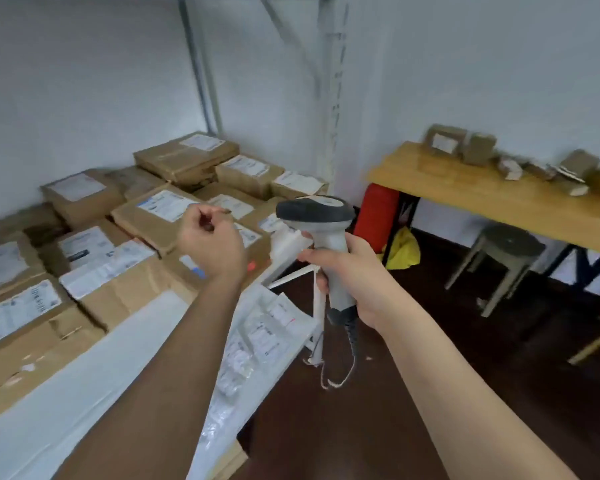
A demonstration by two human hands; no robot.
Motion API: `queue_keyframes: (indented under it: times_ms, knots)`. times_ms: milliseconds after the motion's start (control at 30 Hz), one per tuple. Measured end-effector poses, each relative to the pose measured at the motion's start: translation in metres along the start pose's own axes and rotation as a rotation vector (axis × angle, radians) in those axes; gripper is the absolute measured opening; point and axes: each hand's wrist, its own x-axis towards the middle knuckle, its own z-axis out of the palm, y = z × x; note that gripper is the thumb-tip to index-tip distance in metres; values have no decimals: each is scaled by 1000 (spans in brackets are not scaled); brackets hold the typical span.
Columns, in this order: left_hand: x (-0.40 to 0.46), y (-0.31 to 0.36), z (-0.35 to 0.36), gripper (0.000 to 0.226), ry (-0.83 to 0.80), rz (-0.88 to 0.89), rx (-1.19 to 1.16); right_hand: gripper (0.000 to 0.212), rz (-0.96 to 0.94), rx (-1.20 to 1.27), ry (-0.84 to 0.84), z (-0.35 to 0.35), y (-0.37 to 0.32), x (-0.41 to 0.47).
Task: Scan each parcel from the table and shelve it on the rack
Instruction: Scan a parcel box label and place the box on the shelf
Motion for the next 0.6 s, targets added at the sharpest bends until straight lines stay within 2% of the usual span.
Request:
queue_keyframes:
  times_ms: [167,300,467,600]
  knots:
    - [-99,-17,177,32,-216,-137,-13,28,-24,51,280,-181,-9,16]
    - [-154,-31,282,26,-357,-202,58,25,-12,153,502,-290,-8,35]
    - [-190,-66,391,33,-505,-252,110,20,10,240,686,-383,5,70]
    - [-215,-104,502,26,-611,-306,124,25,7,286,786,-460,6,124]
